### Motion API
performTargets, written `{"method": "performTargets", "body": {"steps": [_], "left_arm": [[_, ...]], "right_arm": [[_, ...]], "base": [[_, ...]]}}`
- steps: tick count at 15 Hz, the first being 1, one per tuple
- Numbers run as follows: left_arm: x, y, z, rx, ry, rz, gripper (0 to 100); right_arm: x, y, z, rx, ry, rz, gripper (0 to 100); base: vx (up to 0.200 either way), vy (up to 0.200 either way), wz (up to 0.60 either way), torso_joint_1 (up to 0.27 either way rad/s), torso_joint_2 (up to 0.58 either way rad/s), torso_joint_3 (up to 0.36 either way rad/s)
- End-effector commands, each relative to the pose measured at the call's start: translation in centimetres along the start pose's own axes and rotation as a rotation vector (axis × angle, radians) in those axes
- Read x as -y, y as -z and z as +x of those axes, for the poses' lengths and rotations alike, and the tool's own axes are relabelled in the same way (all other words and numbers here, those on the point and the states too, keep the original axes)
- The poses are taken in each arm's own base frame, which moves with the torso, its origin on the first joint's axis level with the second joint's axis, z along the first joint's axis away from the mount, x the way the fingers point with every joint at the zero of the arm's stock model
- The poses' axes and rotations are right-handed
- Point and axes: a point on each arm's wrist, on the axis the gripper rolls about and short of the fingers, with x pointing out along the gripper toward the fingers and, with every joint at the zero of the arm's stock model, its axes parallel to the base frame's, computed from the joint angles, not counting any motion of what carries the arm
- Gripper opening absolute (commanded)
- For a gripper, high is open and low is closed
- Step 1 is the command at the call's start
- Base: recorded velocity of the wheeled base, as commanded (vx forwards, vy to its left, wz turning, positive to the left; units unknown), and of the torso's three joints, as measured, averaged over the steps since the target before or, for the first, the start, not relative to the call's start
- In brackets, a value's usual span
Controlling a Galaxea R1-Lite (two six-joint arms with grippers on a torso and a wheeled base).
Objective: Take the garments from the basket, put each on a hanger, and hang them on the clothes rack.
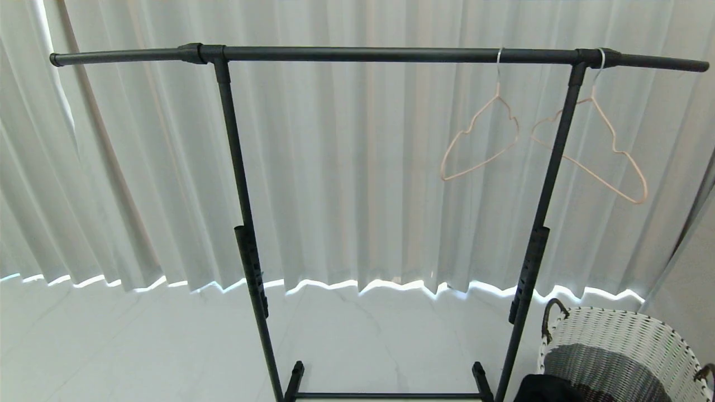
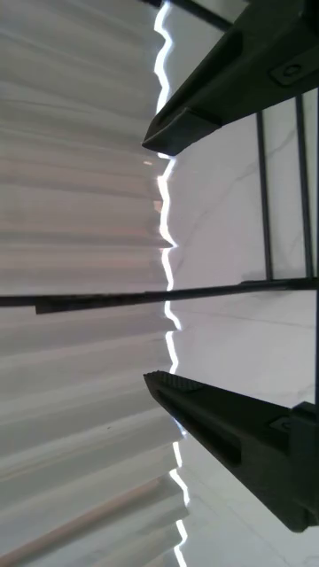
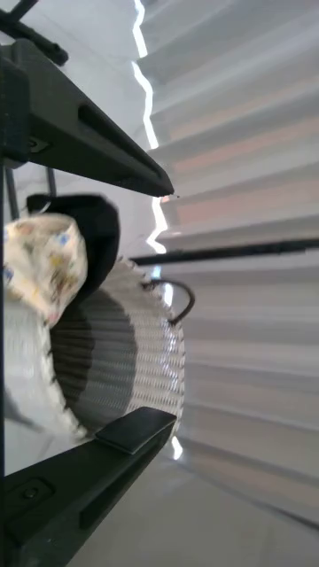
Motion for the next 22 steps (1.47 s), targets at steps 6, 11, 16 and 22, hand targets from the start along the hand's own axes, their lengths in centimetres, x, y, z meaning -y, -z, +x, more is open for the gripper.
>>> {"method": "performTargets", "body": {"steps": [6,11,16,22], "left_arm": [[0.0,0.0,0.0,0.001,0.001,-0.007,100],[0.0,0.0,0.0,-0.001,0.001,-0.006,100],[0.0,0.0,0.0,-0.001,0.0,-0.009,100],[0.0,0.0,0.0,-0.003,0.001,-0.009,100]], "right_arm": [[0.0,0.0,0.0,0.0,0.0,0.0,100],[0.0,0.0,0.0,0.0,0.0,-0.002,100],[-0.7,-6.0,-0.1,0.023,-0.155,-0.016,100],[-2.6,-8.2,14.5,-0.644,-0.275,-0.518,100]], "base": [[0.0,0.0,0.0,0.0,0.0,0.0],[-0.12,0.0,0.0,0.004,0.0,0.0],[0.0,0.0,0.0,0.0,0.0,0.0],[0.0,0.0,0.0,0.0,0.0,0.0]]}}
